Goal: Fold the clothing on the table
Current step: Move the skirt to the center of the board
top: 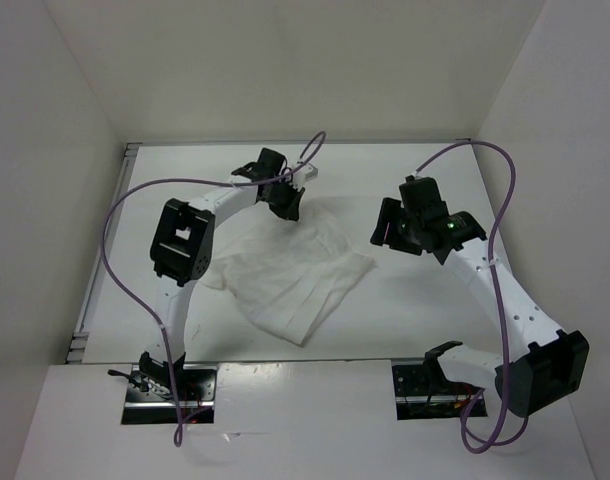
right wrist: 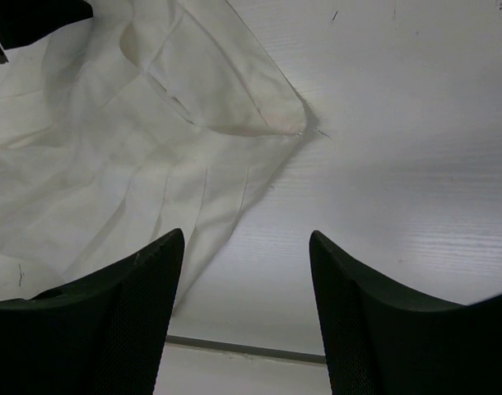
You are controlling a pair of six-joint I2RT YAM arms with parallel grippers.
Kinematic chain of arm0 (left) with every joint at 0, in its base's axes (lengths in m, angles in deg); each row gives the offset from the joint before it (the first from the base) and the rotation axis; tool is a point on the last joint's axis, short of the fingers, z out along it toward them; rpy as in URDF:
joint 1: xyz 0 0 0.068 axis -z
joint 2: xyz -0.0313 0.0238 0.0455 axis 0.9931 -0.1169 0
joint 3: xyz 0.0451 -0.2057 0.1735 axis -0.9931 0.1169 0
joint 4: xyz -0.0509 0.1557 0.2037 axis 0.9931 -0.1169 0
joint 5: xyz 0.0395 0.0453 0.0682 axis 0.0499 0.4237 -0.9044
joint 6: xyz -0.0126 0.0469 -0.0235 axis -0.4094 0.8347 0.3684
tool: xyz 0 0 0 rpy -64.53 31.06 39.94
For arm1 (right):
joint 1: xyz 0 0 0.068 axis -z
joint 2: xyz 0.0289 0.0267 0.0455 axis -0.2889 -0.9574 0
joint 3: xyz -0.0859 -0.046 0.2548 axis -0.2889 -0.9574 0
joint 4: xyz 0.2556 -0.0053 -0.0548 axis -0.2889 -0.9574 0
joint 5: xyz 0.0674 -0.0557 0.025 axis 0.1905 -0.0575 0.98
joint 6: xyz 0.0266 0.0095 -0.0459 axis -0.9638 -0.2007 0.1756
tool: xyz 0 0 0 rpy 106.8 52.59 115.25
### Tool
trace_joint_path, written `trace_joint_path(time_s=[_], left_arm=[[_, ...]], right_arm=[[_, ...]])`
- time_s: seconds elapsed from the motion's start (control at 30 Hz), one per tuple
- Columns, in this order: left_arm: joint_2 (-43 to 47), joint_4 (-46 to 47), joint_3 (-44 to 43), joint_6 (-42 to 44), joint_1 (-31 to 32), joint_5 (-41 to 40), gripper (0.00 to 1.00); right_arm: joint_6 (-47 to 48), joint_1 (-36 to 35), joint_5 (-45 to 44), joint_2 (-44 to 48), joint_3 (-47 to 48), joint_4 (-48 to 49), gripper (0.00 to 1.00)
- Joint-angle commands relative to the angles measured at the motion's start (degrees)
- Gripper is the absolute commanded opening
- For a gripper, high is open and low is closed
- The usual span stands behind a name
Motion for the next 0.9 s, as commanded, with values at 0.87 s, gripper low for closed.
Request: trace_joint_path(time_s=[0.87], left_arm=[[36.4,-8.8,-6.4,-14.2,11.0,30.2,0.00]], right_arm=[[0.0,8.5,-20.2,19.2,0.7,10.2,0.69]])
